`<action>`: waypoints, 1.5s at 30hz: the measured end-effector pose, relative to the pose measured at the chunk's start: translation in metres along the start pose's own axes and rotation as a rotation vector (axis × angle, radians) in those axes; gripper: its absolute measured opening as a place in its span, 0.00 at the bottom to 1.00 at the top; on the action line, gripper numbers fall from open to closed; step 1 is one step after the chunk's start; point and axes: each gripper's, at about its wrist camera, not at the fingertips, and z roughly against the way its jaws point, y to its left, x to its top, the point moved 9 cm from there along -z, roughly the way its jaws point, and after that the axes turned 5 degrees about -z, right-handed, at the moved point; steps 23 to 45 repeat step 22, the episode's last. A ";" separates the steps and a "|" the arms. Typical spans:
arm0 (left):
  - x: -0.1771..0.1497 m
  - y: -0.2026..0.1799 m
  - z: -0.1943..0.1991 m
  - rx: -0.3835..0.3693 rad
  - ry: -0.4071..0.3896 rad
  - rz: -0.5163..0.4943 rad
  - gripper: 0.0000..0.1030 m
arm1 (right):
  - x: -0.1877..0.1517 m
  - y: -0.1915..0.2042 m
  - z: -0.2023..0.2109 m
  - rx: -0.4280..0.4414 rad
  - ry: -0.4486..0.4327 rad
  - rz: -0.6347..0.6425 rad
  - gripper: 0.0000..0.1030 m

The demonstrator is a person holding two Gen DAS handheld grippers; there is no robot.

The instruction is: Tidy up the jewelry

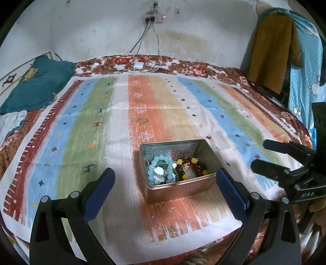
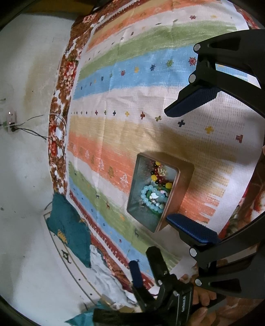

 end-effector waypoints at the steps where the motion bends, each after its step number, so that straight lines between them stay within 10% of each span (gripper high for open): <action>1: 0.000 0.001 0.000 0.002 -0.001 0.002 0.94 | 0.001 -0.001 0.000 0.003 -0.002 -0.008 0.93; 45: -0.006 0.000 -0.008 -0.024 0.050 0.035 0.94 | -0.006 0.002 -0.006 0.015 0.033 -0.002 0.94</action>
